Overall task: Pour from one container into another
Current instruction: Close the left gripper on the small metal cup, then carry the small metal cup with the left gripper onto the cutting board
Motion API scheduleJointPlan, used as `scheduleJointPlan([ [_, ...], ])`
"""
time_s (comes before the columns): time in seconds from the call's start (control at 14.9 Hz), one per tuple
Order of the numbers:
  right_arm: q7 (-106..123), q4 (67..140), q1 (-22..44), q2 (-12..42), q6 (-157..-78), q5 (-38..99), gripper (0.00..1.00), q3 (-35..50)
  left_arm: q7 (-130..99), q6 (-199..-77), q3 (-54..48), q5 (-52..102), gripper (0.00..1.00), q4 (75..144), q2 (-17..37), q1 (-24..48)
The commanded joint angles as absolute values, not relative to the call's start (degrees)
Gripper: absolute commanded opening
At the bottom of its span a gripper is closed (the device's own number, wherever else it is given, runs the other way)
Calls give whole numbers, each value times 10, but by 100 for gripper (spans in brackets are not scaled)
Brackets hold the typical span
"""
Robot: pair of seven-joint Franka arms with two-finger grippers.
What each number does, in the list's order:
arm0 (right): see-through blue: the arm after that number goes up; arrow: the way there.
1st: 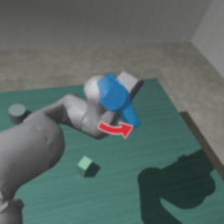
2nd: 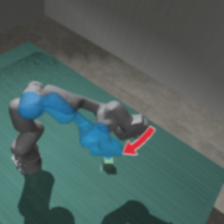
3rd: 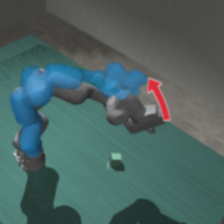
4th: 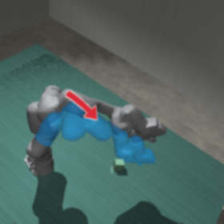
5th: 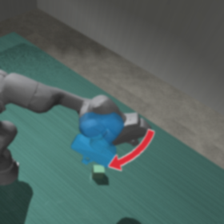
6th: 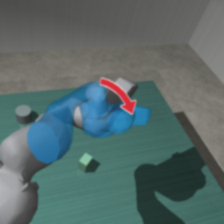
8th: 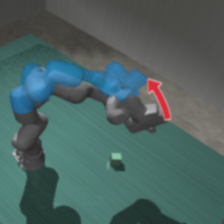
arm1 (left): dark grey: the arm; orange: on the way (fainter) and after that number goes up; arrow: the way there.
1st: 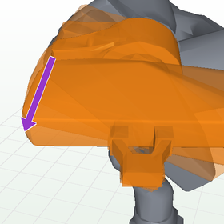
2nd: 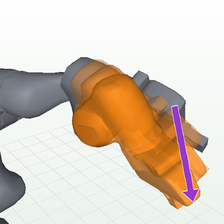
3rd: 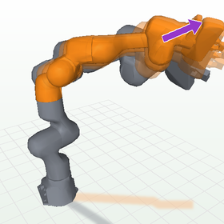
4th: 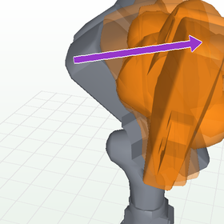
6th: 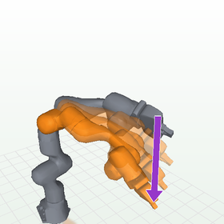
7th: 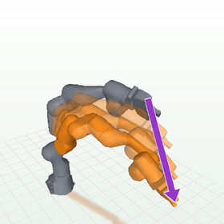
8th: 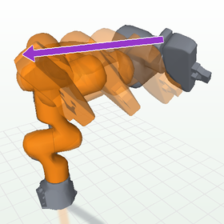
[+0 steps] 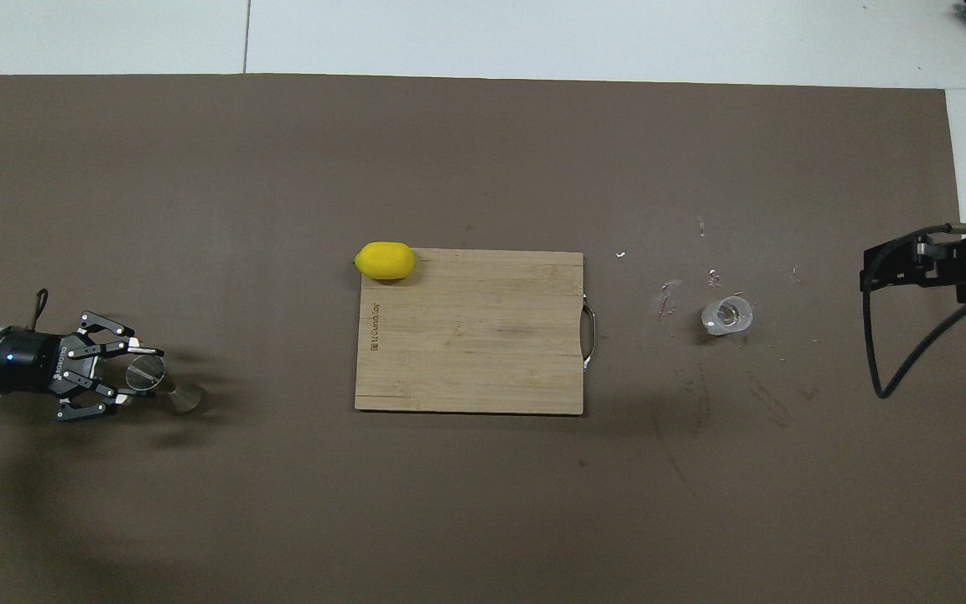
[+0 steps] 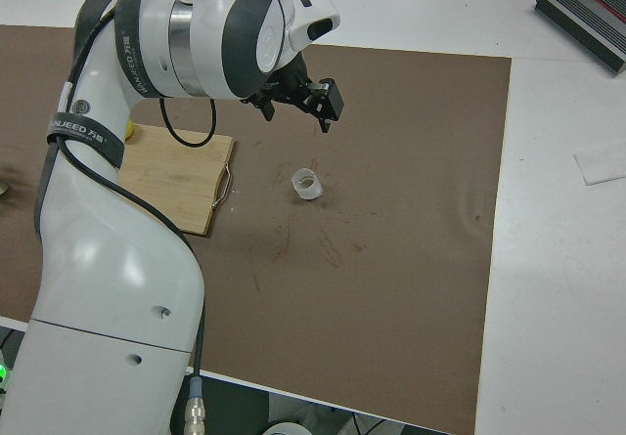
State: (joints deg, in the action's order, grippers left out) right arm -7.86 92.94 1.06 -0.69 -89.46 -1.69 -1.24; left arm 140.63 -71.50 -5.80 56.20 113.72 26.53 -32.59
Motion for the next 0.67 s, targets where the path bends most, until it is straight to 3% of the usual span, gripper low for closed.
scheduleJointPlan([
  [0.0,-69,933,3,-12,-889,-16,100,-7,1392,-707,-54,579,40,1152,235,-285],
  [0.61,-69,933,3,-12,-889,-16,100,-8,1393,-714,-54,726,38,1188,203,-167],
])
